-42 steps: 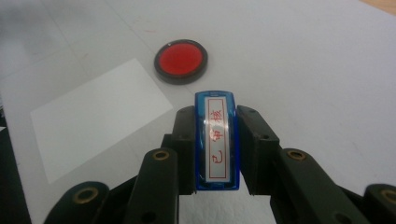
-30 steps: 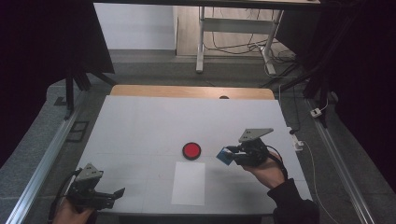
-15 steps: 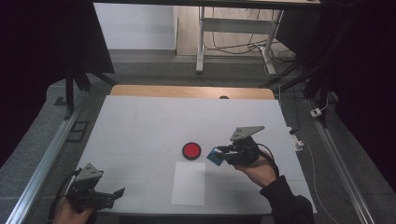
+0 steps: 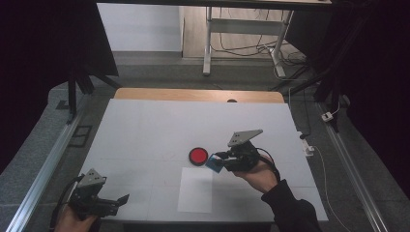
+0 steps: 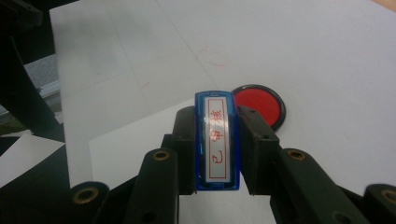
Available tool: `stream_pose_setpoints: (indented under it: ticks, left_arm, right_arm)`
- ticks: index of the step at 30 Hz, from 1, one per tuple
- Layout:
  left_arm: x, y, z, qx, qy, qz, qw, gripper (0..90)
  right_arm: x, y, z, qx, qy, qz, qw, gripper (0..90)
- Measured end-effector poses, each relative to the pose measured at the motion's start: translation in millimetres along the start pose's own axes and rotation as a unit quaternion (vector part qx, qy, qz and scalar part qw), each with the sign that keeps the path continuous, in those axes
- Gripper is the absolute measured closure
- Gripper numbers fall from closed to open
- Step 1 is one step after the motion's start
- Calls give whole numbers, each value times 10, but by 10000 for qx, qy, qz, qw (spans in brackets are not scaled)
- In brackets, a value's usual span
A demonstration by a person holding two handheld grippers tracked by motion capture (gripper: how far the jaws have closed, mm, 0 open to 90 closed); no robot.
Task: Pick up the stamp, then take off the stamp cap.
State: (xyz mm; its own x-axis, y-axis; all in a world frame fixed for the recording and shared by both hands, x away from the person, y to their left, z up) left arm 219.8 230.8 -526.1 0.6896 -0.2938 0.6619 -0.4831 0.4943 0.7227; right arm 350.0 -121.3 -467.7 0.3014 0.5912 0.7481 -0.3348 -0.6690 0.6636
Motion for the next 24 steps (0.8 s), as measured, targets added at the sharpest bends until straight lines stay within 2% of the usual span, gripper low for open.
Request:
stream_pose_setpoints:
  ticks: [15, 24]
  left_arm:
    - [1, 2, 0, 2, 4, 6, 10000, 0]
    - [2, 12, -10, -10, 41, 22, 10000, 0]
  right_arm:
    - [120, -101, -208, 224, 132, 86, 9996, 704]
    - [114, -85, -218, 234, 228, 128, 9994, 704]
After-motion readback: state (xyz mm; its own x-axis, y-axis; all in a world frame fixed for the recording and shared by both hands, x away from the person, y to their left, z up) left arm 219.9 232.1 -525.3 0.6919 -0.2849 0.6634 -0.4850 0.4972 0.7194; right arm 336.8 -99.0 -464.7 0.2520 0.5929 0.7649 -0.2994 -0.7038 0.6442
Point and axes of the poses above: each handheld gripper's, and its own axes: y roughly backward along the jaws, x roughly out of its top, z roughly to its right, the point moved 6 cm from there along -y, roughly forward along the jaws, and after that the axes turned 6 degrees about -x, right-handed, at the moved point
